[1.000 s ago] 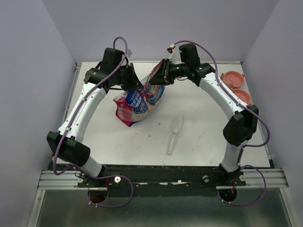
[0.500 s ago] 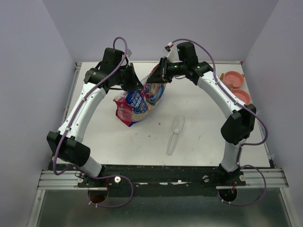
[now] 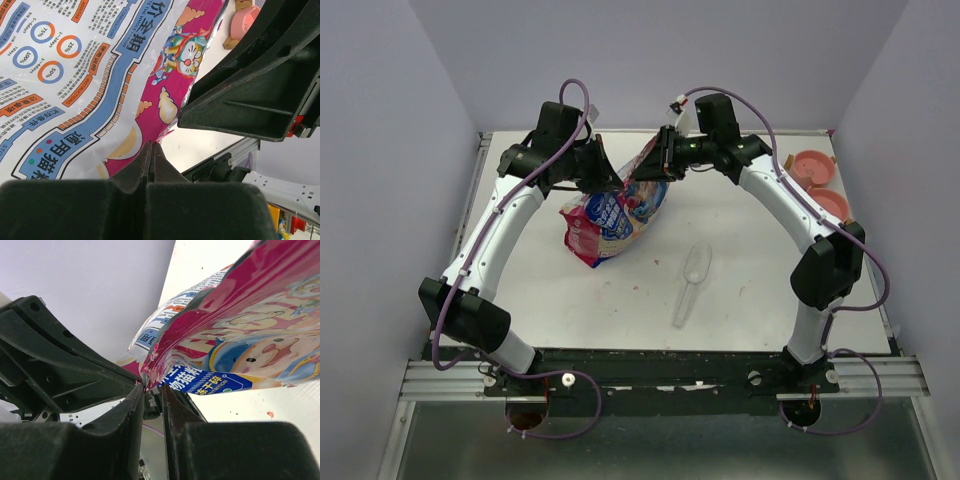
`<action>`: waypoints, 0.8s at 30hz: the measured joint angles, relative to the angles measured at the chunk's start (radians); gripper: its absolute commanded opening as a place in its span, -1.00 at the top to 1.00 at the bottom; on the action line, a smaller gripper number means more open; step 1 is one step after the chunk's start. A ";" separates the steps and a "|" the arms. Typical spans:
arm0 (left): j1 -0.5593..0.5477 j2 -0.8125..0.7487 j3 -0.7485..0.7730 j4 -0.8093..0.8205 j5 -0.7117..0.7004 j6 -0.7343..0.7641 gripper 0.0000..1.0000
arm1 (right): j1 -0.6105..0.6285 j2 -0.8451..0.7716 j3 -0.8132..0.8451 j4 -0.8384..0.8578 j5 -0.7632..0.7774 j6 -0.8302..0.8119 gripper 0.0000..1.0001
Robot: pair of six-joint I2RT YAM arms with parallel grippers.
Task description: Serve the pet food
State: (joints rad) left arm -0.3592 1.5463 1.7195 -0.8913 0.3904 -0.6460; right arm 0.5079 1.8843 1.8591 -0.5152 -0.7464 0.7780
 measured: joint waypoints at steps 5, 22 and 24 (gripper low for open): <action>0.000 0.000 -0.001 0.000 0.003 0.000 1.00 | 0.000 -0.006 -0.011 0.010 0.000 0.002 0.46; 0.004 0.000 -0.001 0.006 0.007 -0.007 1.00 | 0.008 0.021 0.031 0.014 0.000 0.015 0.65; 0.004 0.000 -0.001 0.006 0.007 -0.010 1.00 | 0.010 0.033 0.042 0.013 0.000 0.015 0.68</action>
State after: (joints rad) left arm -0.3553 1.5463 1.7184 -0.8852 0.3977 -0.6563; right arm 0.5182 1.9171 1.9011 -0.5022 -0.7464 0.7933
